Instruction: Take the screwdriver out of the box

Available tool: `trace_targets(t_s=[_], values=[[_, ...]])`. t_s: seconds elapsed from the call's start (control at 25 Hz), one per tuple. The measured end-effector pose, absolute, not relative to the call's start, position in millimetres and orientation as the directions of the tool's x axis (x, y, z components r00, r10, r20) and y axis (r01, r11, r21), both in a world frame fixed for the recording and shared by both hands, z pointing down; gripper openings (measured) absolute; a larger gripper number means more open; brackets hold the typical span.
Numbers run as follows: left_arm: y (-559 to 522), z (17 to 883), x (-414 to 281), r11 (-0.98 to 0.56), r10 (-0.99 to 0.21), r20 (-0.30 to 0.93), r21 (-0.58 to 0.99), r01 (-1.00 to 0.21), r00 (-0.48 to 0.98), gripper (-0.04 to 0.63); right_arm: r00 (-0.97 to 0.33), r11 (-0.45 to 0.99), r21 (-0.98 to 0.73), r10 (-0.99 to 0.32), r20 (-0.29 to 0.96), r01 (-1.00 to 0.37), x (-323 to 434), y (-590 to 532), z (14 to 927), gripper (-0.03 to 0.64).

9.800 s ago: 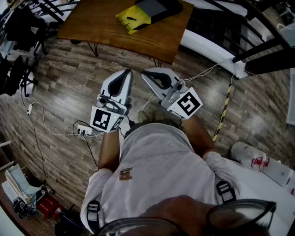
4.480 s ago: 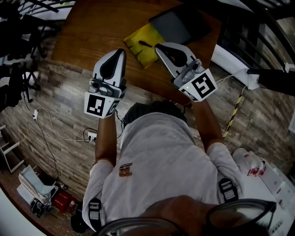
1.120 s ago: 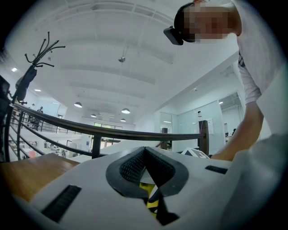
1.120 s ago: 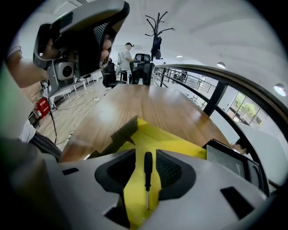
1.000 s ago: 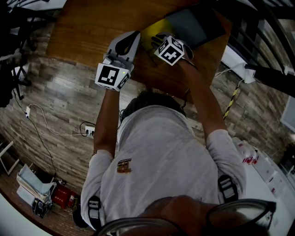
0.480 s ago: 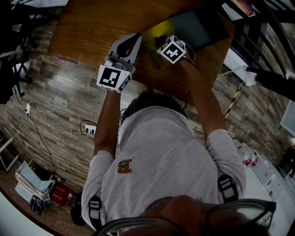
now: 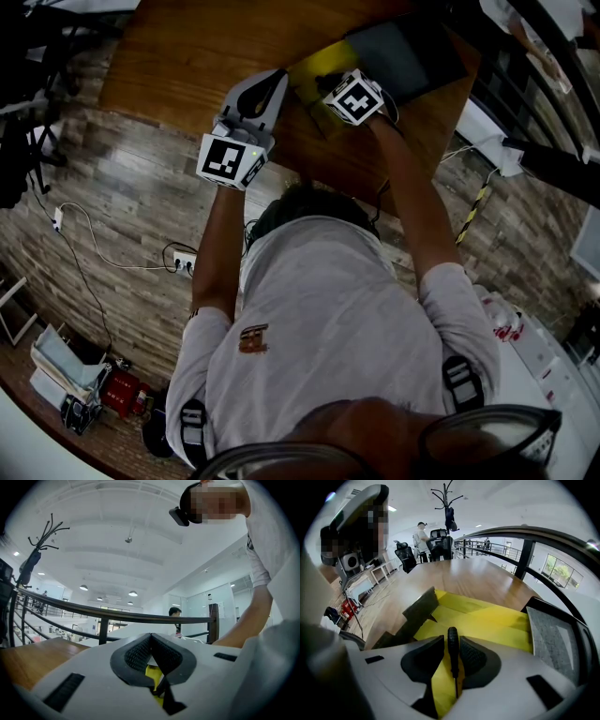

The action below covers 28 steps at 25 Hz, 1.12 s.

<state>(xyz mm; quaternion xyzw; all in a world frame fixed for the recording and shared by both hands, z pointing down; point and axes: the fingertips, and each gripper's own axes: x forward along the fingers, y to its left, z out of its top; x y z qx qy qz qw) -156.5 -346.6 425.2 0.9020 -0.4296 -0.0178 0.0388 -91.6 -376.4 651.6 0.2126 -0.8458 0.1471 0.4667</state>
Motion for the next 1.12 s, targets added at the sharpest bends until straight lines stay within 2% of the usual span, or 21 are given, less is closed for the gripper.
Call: trace_targets(t_s=[0.16,0.68,0.92,1.12], values=[[-343,425,-153,-0.628,-0.776,0.005,0.082,-0.774,0.630,0.018,-0.472,0.869,-0.036,-0.233,0.850,-0.493,-90,-373,652,0.084],[-329,420,-145,-0.634,-0.772,0.008,0.065,-0.771,0.636,0.018,-0.476,0.870,0.039,-0.306,0.824,-0.492,-83,-365,628,0.081],[-321,416,-140,-0.642,-0.766,0.002,0.062,-0.764,0.643,0.018,-0.544,0.850,0.064,-0.391,0.742,-0.523,-84,-364,584,0.081],[-310,409,-130,-0.651,-0.758,-0.008,0.056,-0.757,0.652,0.018,-0.641,0.827,0.042,-0.466,0.609,-0.561,-83,-356,528,0.081]])
